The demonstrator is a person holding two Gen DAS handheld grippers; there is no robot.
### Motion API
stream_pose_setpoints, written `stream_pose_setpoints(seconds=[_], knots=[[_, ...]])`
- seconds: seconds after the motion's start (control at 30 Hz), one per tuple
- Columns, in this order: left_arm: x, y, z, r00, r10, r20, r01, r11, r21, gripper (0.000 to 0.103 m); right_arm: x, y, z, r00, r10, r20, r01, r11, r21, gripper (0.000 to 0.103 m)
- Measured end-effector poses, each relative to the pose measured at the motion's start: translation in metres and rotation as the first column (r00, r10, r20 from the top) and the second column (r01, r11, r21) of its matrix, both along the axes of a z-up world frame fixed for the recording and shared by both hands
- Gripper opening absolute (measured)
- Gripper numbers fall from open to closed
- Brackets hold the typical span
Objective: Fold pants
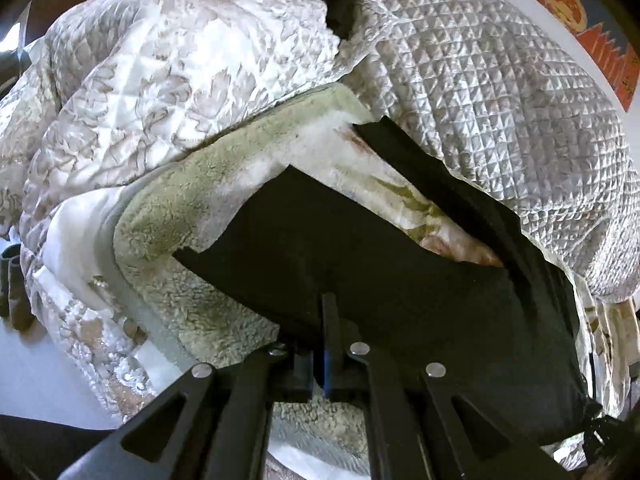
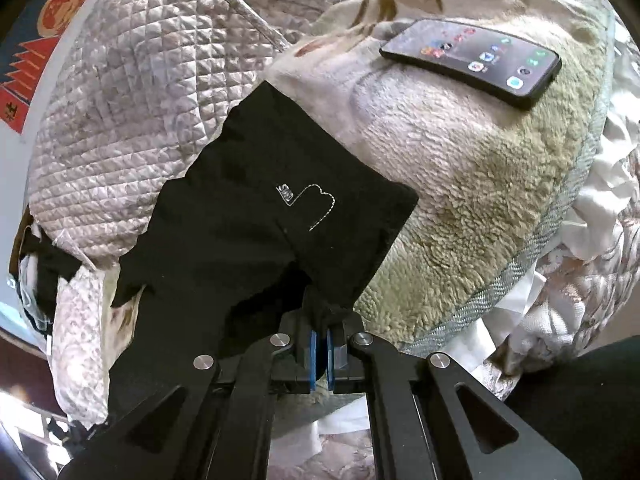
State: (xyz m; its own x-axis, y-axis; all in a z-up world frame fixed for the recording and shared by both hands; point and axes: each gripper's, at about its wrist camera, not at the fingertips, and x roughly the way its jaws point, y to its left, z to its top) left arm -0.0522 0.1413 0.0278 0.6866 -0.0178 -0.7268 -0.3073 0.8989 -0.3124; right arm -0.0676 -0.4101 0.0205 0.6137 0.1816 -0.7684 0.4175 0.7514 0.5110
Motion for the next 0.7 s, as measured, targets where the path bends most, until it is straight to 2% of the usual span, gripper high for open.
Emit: stream_pose_setpoints(seconds=[0.03,0.07,0.1,0.13,0.2,0.23,0.27,0.37,0.4,0.43,0.47,0.57,0.63,0.7], knots=[[0.002,0.0,-0.003,1.0,-0.002,-0.02,0.002,1.0,0.003,0.005,0.0,0.0,-0.001,1.0,0.006,-0.015,-0.006,1.0,-0.002,0.002],[0.003,0.001,-0.006,0.999,0.01,-0.045,-0.01,1.0,0.0,0.005,-0.002,0.0,0.001,1.0,0.0,-0.009,0.0,1.0,-0.003,0.006],[0.001,0.003,-0.007,0.999,0.023,-0.048,-0.023,1.0,-0.005,0.01,-0.005,0.0,0.004,1.0,-0.005,-0.005,0.005,1.0,-0.02,0.011],[-0.001,0.005,-0.004,0.998,0.041,-0.046,-0.041,0.999,0.006,0.01,-0.009,0.002,0.012,1.0,-0.014,0.003,0.014,0.998,-0.06,0.02],[-0.008,0.011,0.005,0.996,0.087,-0.031,-0.086,0.996,0.023,0.012,-0.017,0.004,0.029,0.999,-0.041,0.031,0.045,0.988,-0.148,0.026],[-0.012,0.015,0.011,0.993,0.12,-0.016,-0.12,0.992,0.038,0.012,-0.021,0.003,0.038,0.997,-0.066,0.049,0.074,0.979,-0.19,0.032],[-0.015,0.019,0.02,0.987,0.163,0.004,-0.163,0.984,0.073,0.014,-0.024,0.002,0.046,0.993,-0.097,0.068,0.11,0.967,-0.229,0.033],[-0.011,0.022,0.038,0.978,0.197,0.062,-0.204,0.969,0.142,0.027,-0.031,0.0,0.064,0.979,-0.153,0.132,0.19,0.92,-0.342,0.033],[-0.007,0.023,0.042,0.979,0.191,0.073,-0.2,0.967,0.157,0.041,-0.029,0.002,0.066,0.98,-0.136,0.147,0.179,0.921,-0.347,0.033],[0.001,0.022,0.044,0.983,0.17,0.074,-0.18,0.969,0.169,0.057,-0.022,0.005,0.065,0.985,-0.095,0.141,0.139,0.928,-0.345,0.033],[0.012,0.02,0.043,0.989,0.133,0.065,-0.142,0.975,0.172,0.062,-0.014,0.01,0.062,0.991,-0.037,0.126,0.079,0.937,-0.341,0.033],[0.045,0.014,0.034,0.998,0.06,0.013,-0.061,0.981,0.182,0.064,0.01,0.036,0.052,0.98,0.155,0.124,-0.106,0.936,-0.335,0.033],[0.061,0.009,0.026,0.999,0.008,-0.036,-0.003,0.991,0.135,0.064,0.02,0.051,0.047,0.957,0.261,0.125,-0.207,0.92,-0.334,0.033],[0.068,-0.003,0.022,0.997,-0.073,-0.035,0.075,0.995,0.069,0.063,0.028,0.067,0.04,0.93,0.35,0.111,-0.296,0.894,-0.336,0.033]])
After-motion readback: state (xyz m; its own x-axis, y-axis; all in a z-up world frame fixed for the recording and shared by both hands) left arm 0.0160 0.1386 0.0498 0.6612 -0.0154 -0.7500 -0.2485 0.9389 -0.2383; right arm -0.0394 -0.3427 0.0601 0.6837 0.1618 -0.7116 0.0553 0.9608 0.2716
